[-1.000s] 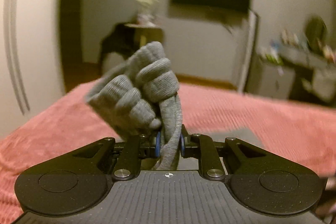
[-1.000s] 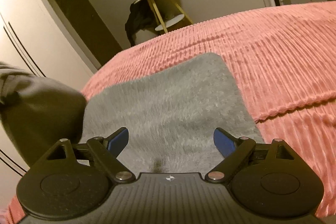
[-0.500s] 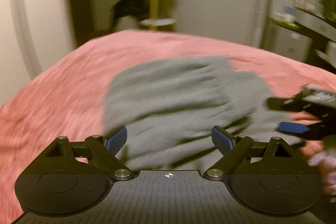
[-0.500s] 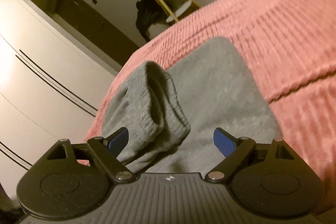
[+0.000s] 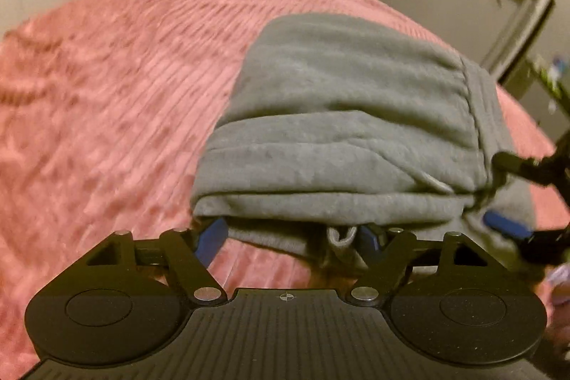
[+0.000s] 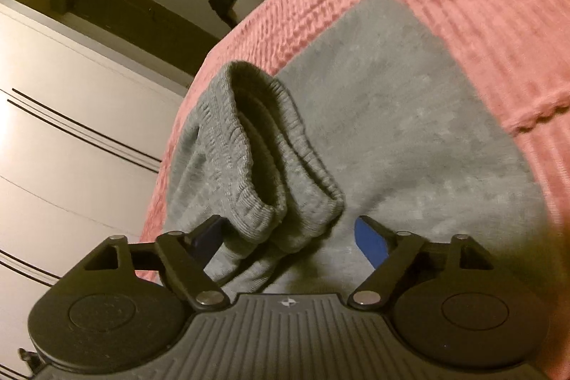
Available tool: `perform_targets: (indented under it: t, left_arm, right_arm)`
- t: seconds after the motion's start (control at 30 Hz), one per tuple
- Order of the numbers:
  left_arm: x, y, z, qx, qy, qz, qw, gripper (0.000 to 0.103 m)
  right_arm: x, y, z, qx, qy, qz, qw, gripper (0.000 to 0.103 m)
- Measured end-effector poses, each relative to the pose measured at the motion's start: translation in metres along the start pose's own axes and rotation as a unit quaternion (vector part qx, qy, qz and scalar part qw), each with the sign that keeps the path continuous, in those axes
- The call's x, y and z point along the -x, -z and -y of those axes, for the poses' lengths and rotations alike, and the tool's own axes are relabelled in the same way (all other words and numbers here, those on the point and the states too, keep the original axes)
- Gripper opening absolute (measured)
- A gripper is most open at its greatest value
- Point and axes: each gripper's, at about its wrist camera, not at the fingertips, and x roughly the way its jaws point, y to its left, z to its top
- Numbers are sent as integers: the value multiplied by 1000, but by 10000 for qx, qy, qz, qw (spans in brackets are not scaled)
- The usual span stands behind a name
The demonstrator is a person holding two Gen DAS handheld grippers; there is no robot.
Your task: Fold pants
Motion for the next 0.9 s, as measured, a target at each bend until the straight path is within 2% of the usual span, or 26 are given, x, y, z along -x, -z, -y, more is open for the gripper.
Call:
perform_targets:
  t: [0.17,0.27,0.37,0.6,0.67,0.73,0.8,0.9]
  left_arm:
    - [-3,2,2,-90,-33,45,9999,81]
    - [-2,3,-1,-18,12,46,10000,81]
    - [0,3,-1,-13,21,51,10000,81]
    - [-1,3,-4,56,76,55,9999,81]
    - [0,3,-5,63,77,54,9999,82]
    - [-1,2,-5,72,77,43,9999,82]
    - [-1,2,-5,77,77,32,9999,82]
    - [-1,3,-5,85,70,28,9999,83]
  right_arm:
    - [-20,-7,-5,-147,-181,-90,9997,84]
    - [-25,-8,-12,12,-43,-45,10000,71]
    - [-21,-3,-10,64,-99,57,9999,63]
    - [3,-1,-28,131,-524,454,9975,46]
    - [2,-3,-33,127,-598,476,9970,46]
    - [-5,-6,-34,121,-478,412,9979,50]
    - [-14,-8,-25,-162,-496,198,9984,60]
    - [-25,-9,-14,-651,-568,39,9963,59]
